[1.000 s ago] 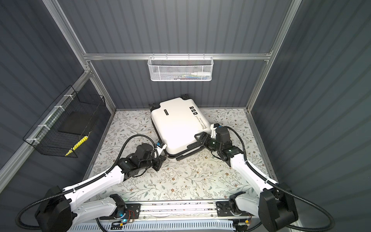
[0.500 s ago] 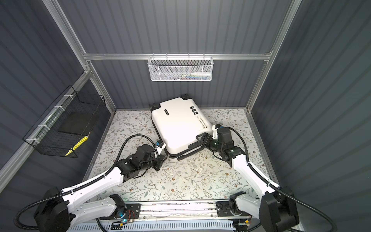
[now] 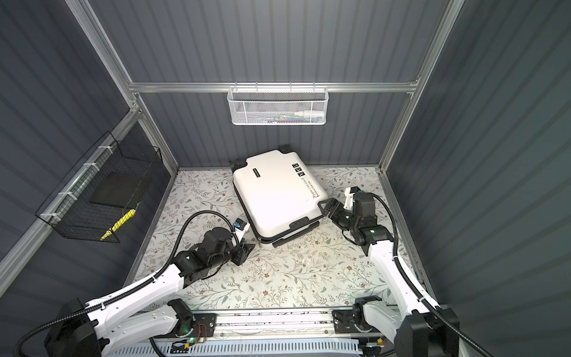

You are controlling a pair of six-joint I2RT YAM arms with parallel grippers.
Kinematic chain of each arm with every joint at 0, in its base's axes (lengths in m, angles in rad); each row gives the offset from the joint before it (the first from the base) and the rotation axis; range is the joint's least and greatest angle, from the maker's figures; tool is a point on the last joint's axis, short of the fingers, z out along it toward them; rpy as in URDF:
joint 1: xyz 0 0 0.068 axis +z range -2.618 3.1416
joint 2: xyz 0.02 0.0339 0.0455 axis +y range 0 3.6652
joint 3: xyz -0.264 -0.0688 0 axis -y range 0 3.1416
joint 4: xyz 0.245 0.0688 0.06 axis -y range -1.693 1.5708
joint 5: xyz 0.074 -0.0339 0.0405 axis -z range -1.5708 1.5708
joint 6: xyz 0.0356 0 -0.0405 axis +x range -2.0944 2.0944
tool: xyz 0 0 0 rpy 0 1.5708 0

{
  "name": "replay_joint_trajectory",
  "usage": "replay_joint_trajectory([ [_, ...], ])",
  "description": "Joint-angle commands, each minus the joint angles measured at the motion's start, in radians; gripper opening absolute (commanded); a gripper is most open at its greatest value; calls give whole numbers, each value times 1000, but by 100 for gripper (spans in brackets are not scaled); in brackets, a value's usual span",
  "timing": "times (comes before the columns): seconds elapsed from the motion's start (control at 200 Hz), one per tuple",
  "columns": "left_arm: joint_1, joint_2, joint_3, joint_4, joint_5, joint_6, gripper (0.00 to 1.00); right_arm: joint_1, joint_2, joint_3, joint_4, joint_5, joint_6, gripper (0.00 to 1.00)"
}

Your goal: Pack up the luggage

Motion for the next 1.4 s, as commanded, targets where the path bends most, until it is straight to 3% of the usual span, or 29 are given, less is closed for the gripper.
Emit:
replay_joint_trajectory([
  [0.0,-10,-7,-41,116,34,-54,52,-37,26,54,-33,-31,-45,83],
  [0.26,-107,11,-108,288,-47,-109,52,-126,149,164,-31,-73,-47,83],
  [0.485,-216,103,-112,365,-249,-166,51,-180,284,265,-28,-86,-38,83],
  [0.72,-233,161,-105,376,-429,-235,50,-215,387,326,-23,-102,-27,83],
  [0.94,-232,210,-98,426,-435,-226,48,-215,441,296,43,-137,21,82],
  [1.121,-233,228,-109,474,-411,-207,48,-215,390,208,87,-154,31,82],
  [1.396,-232,243,-116,515,-407,-185,42,-215,164,-57,162,-162,70,82],
])
